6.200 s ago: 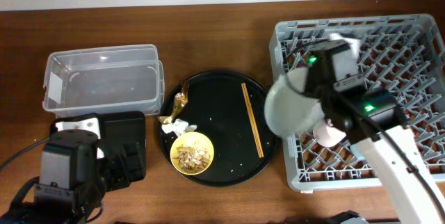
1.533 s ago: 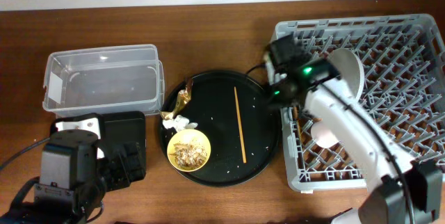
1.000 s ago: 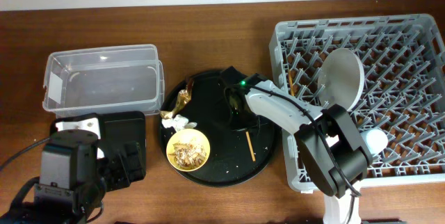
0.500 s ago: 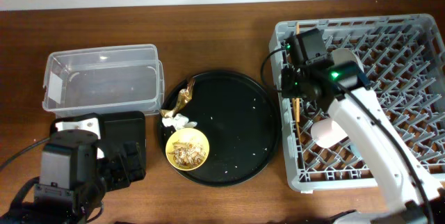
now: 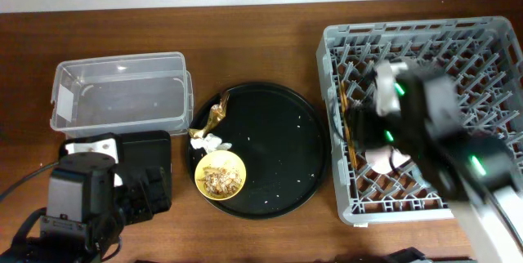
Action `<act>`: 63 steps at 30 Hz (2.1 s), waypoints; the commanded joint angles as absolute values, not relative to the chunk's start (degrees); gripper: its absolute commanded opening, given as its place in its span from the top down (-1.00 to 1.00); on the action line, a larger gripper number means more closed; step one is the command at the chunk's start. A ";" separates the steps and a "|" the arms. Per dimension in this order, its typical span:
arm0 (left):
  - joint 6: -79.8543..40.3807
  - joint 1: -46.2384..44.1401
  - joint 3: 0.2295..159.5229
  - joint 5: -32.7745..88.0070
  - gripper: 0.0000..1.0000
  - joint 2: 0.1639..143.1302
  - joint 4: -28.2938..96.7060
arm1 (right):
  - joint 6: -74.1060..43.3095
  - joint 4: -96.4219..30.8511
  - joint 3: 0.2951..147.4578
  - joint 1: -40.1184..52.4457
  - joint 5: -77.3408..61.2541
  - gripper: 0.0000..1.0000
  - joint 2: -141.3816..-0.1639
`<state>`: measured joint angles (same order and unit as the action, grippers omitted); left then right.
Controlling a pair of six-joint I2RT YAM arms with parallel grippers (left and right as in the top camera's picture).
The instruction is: Sort waste into correct bins and load items into the dishwasher rack
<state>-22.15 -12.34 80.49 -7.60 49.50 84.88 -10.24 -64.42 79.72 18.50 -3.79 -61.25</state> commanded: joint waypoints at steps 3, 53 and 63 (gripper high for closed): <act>-22.70 -12.14 80.88 -8.43 -1.00 49.43 84.97 | -9.87 -74.08 80.05 22.59 -10.15 -0.96 -43.55; -24.84 -12.16 80.84 -3.95 -0.99 49.43 76.09 | 4.08 -4.03 0.32 3.73 -5.39 -0.96 -0.40; -18.09 -24.23 76.58 -5.96 -0.63 85.06 62.41 | 4.08 -4.03 0.32 3.73 -5.39 -0.96 -0.40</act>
<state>-21.26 -20.58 77.19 -1.96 77.14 66.24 4.51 -3.79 0.60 4.14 -4.64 -0.80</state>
